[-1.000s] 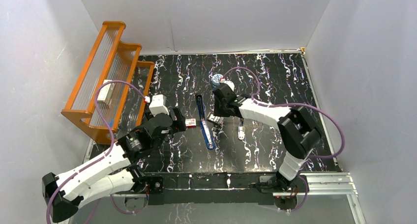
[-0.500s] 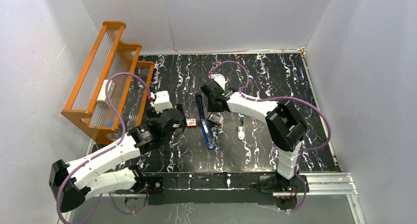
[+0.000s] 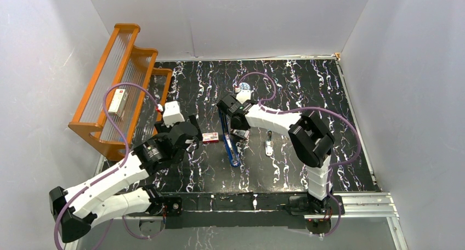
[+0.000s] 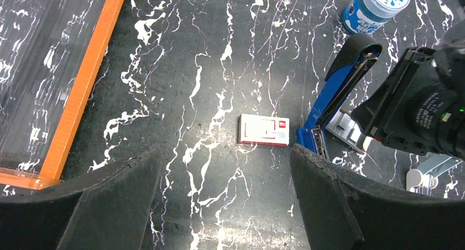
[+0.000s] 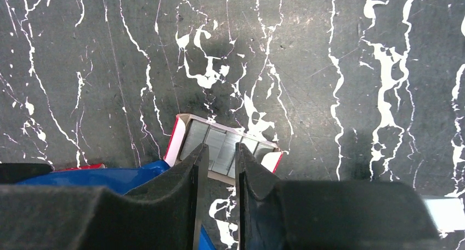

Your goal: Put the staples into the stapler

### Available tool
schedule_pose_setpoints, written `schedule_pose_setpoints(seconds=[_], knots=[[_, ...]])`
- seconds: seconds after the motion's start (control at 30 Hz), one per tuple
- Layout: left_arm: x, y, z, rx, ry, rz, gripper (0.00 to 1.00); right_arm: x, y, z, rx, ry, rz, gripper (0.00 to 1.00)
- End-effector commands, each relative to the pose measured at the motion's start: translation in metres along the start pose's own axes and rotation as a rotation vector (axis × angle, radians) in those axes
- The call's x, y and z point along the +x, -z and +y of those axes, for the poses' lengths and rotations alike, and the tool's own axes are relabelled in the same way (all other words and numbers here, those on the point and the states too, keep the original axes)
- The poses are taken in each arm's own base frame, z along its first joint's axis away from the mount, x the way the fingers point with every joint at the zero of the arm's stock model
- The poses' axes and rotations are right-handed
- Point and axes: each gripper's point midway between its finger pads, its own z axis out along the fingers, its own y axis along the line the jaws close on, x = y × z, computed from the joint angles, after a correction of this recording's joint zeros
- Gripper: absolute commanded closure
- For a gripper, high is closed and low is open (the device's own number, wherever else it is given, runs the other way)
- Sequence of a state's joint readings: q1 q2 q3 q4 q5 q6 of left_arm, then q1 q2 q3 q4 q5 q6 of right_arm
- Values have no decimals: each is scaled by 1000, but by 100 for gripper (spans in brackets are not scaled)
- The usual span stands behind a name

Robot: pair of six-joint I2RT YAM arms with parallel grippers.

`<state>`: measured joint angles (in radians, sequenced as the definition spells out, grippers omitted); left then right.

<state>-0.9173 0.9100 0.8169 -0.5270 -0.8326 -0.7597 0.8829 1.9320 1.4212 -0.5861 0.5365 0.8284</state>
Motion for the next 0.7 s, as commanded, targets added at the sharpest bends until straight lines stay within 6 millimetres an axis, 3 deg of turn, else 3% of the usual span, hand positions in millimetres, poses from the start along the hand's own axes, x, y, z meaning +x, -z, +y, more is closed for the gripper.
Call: schedule_pose_setpoints(seconds=[0.0,0.67], knots=[[-11,3,14,-46,36,-51,15,-9,-3,12,-10,-55,-15,67],[-8,1,13,-54,23,-40,14,1,-18,18,-5,-41,16,64]])
